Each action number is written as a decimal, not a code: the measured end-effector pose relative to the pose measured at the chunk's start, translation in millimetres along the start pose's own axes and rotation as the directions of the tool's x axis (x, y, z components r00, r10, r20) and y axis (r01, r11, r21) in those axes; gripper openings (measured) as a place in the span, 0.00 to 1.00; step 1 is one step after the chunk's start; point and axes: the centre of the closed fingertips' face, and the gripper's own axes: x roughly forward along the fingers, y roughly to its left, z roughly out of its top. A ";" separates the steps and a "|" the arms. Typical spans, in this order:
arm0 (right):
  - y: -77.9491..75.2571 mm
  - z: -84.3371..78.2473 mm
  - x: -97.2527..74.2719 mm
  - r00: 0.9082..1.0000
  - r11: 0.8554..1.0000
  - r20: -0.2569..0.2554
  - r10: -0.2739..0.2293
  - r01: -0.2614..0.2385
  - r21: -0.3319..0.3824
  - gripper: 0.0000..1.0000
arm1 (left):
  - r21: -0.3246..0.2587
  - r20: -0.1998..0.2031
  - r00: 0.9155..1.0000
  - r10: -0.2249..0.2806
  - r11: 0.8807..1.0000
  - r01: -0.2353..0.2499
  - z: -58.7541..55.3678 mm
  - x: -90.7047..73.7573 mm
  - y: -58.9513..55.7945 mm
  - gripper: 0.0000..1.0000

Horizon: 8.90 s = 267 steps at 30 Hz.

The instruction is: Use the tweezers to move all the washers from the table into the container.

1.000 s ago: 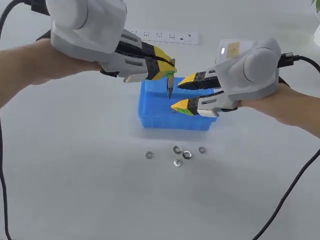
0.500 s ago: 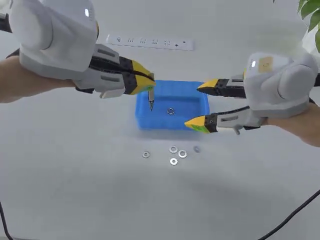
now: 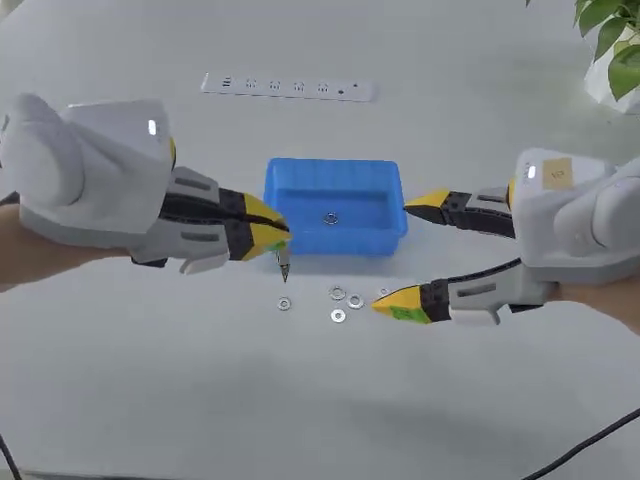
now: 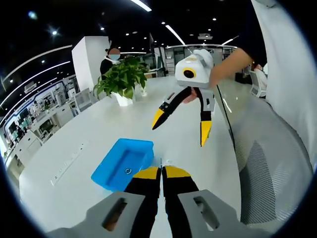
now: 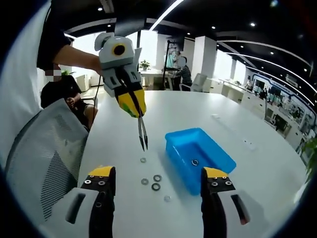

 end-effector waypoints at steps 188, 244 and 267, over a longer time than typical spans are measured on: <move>12.4 36.5 39.3 0.986 0.982 -0.046 0.159 -0.162 -0.095 0.10 | -0.323 -0.130 0.986 0.108 0.935 -0.145 -65.2 -20.1 -9.5 0.91; -96.9 -15.4 110.4 0.986 1.000 -0.168 -0.015 0.016 0.001 0.10 | -0.365 -0.224 0.971 0.087 0.916 -0.166 -97.7 -23.0 -22.4 0.99; -85.1 -6.1 99.8 0.986 0.998 -0.168 0.011 -0.020 -0.053 0.11 | -0.314 -0.044 0.975 0.216 0.924 -0.219 -36.7 -17.2 48.2 0.84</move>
